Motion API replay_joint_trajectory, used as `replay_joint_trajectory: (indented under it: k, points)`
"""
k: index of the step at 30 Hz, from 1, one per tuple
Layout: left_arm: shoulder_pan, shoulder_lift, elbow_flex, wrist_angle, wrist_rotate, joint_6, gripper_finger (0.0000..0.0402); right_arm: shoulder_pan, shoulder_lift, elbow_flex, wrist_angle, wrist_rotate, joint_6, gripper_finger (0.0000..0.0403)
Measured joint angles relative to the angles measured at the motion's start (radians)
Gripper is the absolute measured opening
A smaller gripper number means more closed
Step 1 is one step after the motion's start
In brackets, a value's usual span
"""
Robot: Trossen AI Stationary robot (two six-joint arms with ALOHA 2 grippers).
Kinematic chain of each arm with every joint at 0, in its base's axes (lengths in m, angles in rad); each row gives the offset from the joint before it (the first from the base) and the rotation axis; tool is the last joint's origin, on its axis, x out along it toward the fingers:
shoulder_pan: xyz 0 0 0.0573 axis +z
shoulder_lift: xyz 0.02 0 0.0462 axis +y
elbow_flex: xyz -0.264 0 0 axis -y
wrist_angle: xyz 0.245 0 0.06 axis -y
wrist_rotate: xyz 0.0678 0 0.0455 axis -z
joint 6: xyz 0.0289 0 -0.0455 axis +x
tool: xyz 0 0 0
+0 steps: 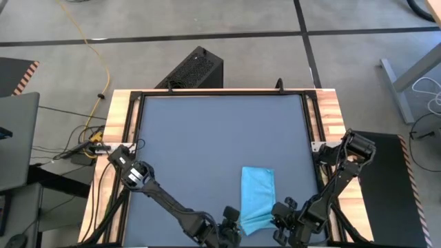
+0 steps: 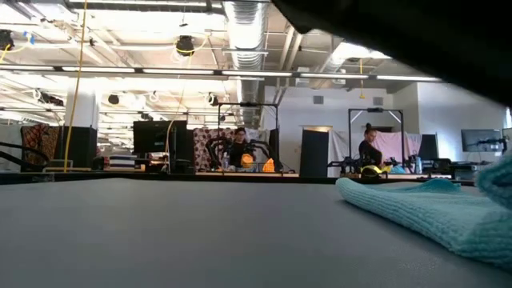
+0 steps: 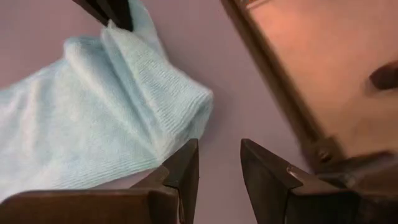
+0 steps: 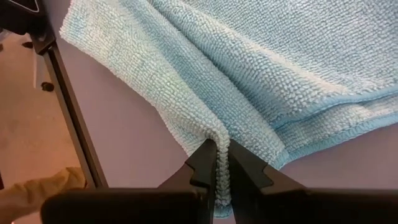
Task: Roll towel
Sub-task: Roll the blue microfiber towel
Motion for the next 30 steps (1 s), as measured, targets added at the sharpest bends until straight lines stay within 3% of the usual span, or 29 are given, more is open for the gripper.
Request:
replay_joint_trajectory:
  k: [5,10,14,17,24,30]
  points:
    - [0.002,0.000,0.000,-0.027,0.003,0.064,0.0108,0.000,0.000,0.000,0.000,0.012,0.000,0.0060]
    - [0.022,0.000,0.000,0.076,0.014,0.038,0.0108,0.000,0.037,0.000,0.029,0.018,0.020,0.0060]
    - [0.027,0.000,0.002,0.155,-0.021,0.101,0.0108,0.009,0.115,0.004,0.154,0.019,0.059,0.0060]
    - [0.026,0.000,0.002,0.129,0.003,0.143,0.0108,0.016,0.159,0.008,0.241,0.033,0.058,0.0060]
    - [0.024,0.061,0.001,0.039,0.107,0.109,0.0108,0.000,0.157,0.025,0.198,0.030,0.043,0.0060]
    - [0.023,0.080,0.040,-0.032,0.004,0.074,0.0108,-0.006,0.158,0.025,0.208,0.015,0.027,0.0060]
